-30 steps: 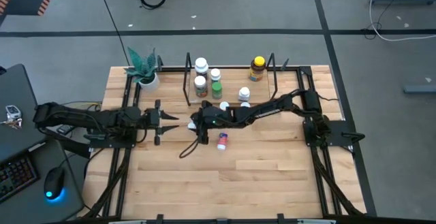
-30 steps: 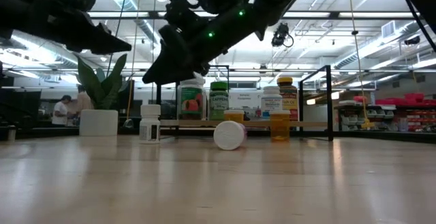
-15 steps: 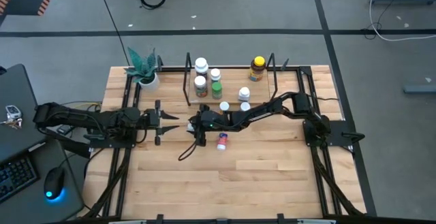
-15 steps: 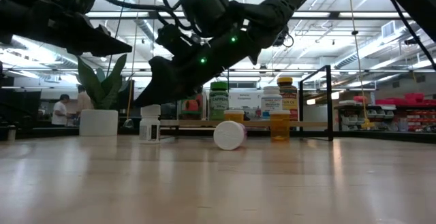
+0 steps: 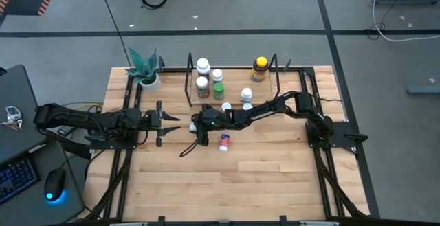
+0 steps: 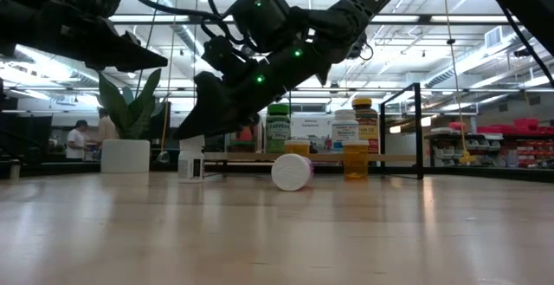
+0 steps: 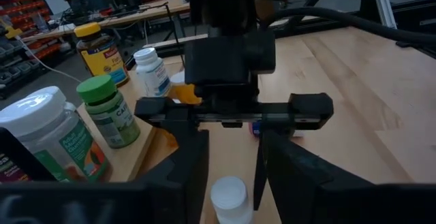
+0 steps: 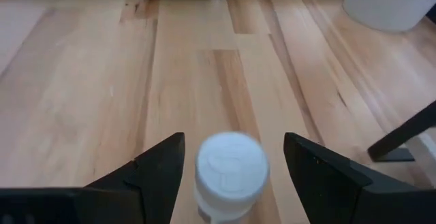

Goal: Pick and place medicine bottles onto shelf by color
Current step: Put the small white pill bottle on the shelf

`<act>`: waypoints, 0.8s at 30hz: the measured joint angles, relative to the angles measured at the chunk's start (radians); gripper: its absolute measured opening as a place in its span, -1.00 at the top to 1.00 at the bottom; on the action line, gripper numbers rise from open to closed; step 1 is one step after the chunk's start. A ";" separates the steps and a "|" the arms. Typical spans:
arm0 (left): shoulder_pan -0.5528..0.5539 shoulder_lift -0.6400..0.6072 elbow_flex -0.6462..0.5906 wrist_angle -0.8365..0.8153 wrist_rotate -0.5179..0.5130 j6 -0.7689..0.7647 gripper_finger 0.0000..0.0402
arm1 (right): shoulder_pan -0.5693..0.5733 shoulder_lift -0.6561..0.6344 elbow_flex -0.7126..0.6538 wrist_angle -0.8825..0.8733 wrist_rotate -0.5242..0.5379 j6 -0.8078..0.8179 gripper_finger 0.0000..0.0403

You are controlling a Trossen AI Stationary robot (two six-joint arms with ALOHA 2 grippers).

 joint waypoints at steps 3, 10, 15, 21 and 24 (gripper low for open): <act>0.000 0.000 0.000 0.000 0.000 0.000 0.25 | 0.000 0.000 0.000 -0.019 0.000 0.000 -0.28; 0.000 0.000 0.000 0.000 0.000 0.000 0.28 | 0.000 0.000 0.000 -0.021 0.000 0.000 -0.17; 0.000 0.000 0.000 0.000 0.000 0.000 0.30 | -0.001 0.000 0.000 -0.023 0.000 0.000 -0.04; 0.000 0.000 0.000 0.000 0.000 0.001 0.27 | -0.001 0.000 0.000 -0.029 0.000 0.002 0.08; 0.000 0.000 0.000 0.000 0.000 0.001 0.25 | -0.001 0.000 0.000 -0.029 0.000 0.005 0.13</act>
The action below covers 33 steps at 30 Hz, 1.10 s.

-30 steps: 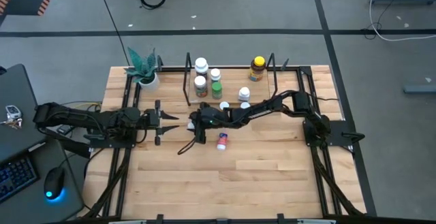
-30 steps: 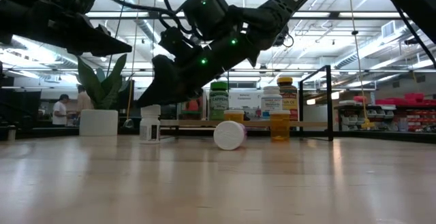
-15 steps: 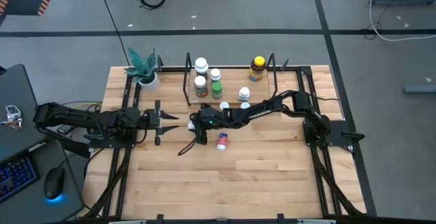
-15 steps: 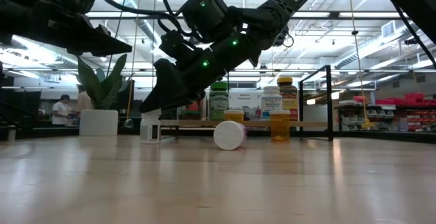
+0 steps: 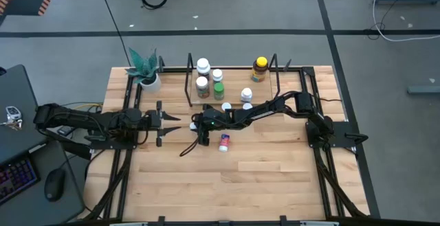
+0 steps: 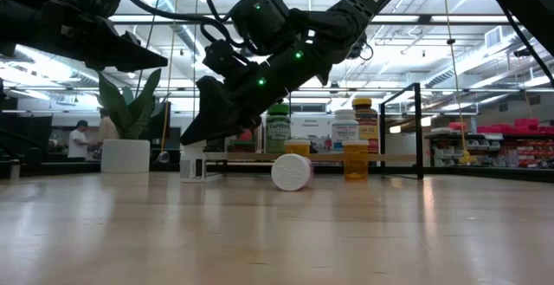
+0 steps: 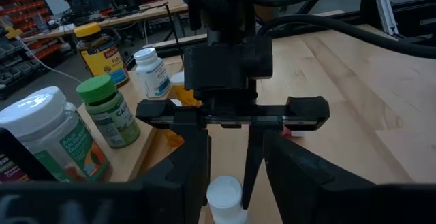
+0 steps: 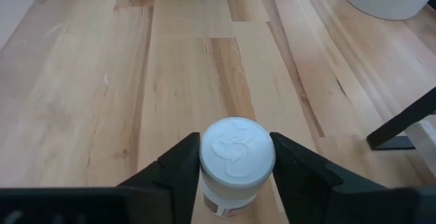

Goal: Pick and place medicine bottles onto shelf by color
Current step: Put the small white pill bottle on the shelf

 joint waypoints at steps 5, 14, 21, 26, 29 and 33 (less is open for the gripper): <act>0.000 0.000 0.000 0.000 0.000 0.001 0.27 | -0.005 -0.012 0.000 -0.023 0.000 -0.001 0.15; 0.000 0.000 0.000 0.000 0.000 0.000 0.30 | -0.006 -0.117 0.000 -0.142 0.000 -0.009 0.15; 0.000 0.000 0.000 0.001 0.000 0.000 0.25 | -0.006 -0.227 0.000 -0.270 0.008 -0.028 0.15; 0.000 0.000 0.000 0.001 0.000 0.000 0.27 | -0.005 -0.308 0.000 -0.339 0.035 -0.046 0.15; 0.000 0.000 0.000 0.001 0.000 0.000 0.29 | -0.005 -0.352 -0.008 -0.374 0.058 -0.050 0.15; 0.000 0.000 0.000 0.001 0.000 0.000 0.30 | -0.005 -0.422 -0.038 -0.399 0.062 -0.053 0.15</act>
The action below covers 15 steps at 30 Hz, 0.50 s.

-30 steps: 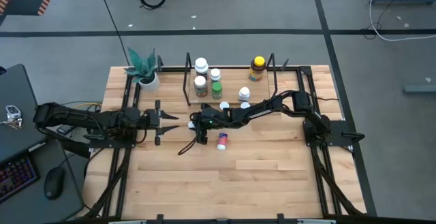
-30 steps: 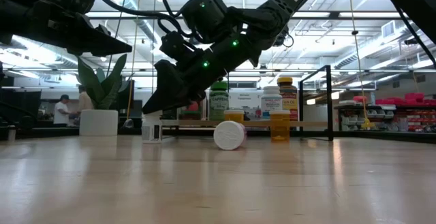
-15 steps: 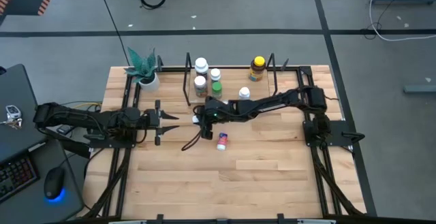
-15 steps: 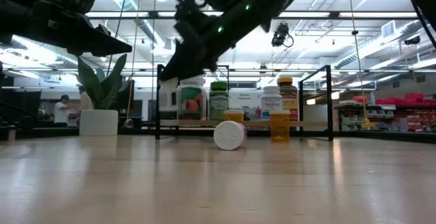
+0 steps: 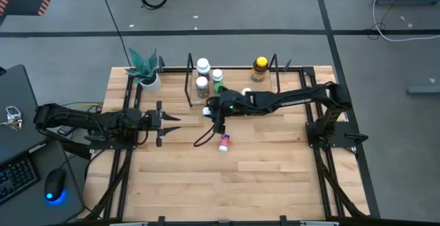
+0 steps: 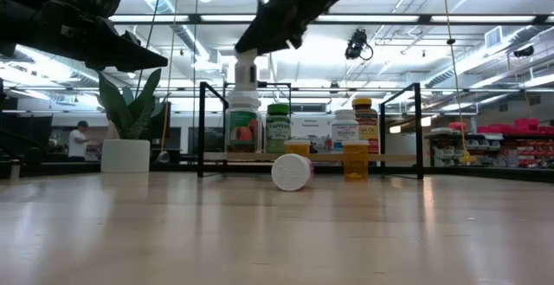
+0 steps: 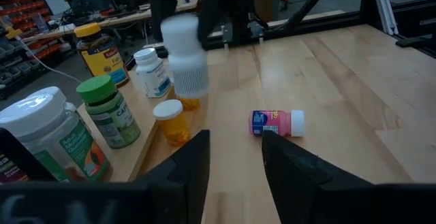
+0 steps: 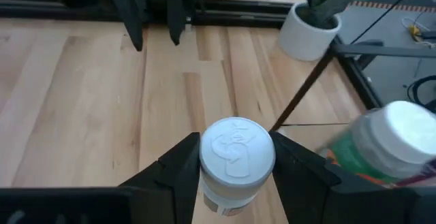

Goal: Pick and place medicine bottles onto shelf by color
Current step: Put the small white pill bottle on the shelf

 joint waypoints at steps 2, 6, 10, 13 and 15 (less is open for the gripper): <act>0.000 0.000 0.000 0.000 0.000 0.000 0.29 | 0.000 -0.042 -0.028 0.000 0.005 0.000 0.15; 0.000 0.000 0.000 0.000 0.000 0.000 0.26 | -0.002 -0.123 -0.076 -0.004 0.047 -0.004 0.15; 0.000 0.000 0.000 0.001 0.000 0.000 0.25 | -0.009 -0.193 -0.106 -0.001 0.052 -0.004 0.14; 0.000 0.000 0.000 0.002 0.000 0.000 0.27 | -0.021 -0.236 -0.114 -0.010 0.052 -0.012 0.14; 0.000 0.000 0.000 0.001 0.000 0.000 0.29 | -0.032 -0.257 -0.114 -0.020 0.052 -0.020 0.14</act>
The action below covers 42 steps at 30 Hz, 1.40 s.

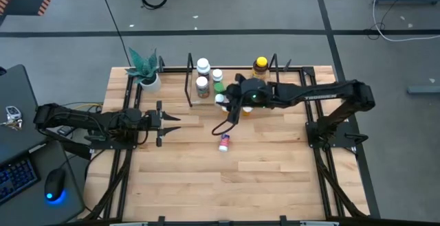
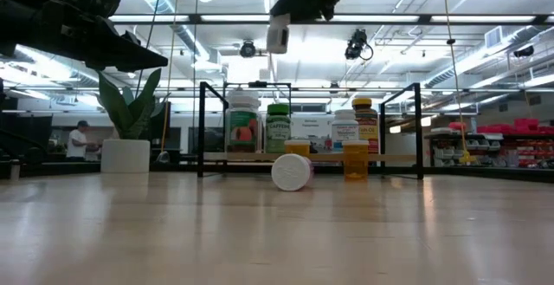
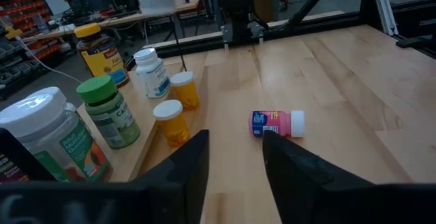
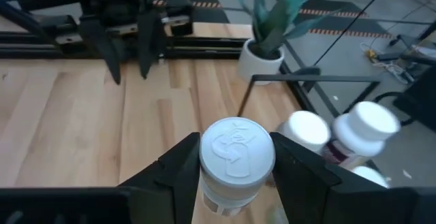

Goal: Pick and place medicine bottles onto shelf by color
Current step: Put the small white pill bottle on the shelf

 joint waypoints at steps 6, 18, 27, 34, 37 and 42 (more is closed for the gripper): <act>0.000 0.000 0.000 0.000 0.000 0.000 0.30 | -0.049 -0.048 0.000 -0.063 0.001 -0.010 0.14; 0.000 0.000 0.000 0.001 0.000 0.000 0.26 | -0.161 -0.055 -0.036 -0.160 -0.001 -0.035 0.14; 0.000 0.000 0.000 0.001 0.000 0.000 0.30 | -0.339 -0.116 -0.249 0.061 -0.029 -0.013 0.14; 0.000 0.000 0.000 0.001 0.000 0.000 0.25 | -0.441 -0.060 -0.308 0.133 -0.022 0.069 0.14; 0.000 0.000 0.000 0.001 0.000 0.000 0.25 | -0.455 -0.017 -0.275 0.135 -0.022 0.080 0.14; 0.000 0.000 0.000 0.001 0.000 0.000 0.28 | -0.460 0.073 -0.180 0.109 -0.023 0.069 0.14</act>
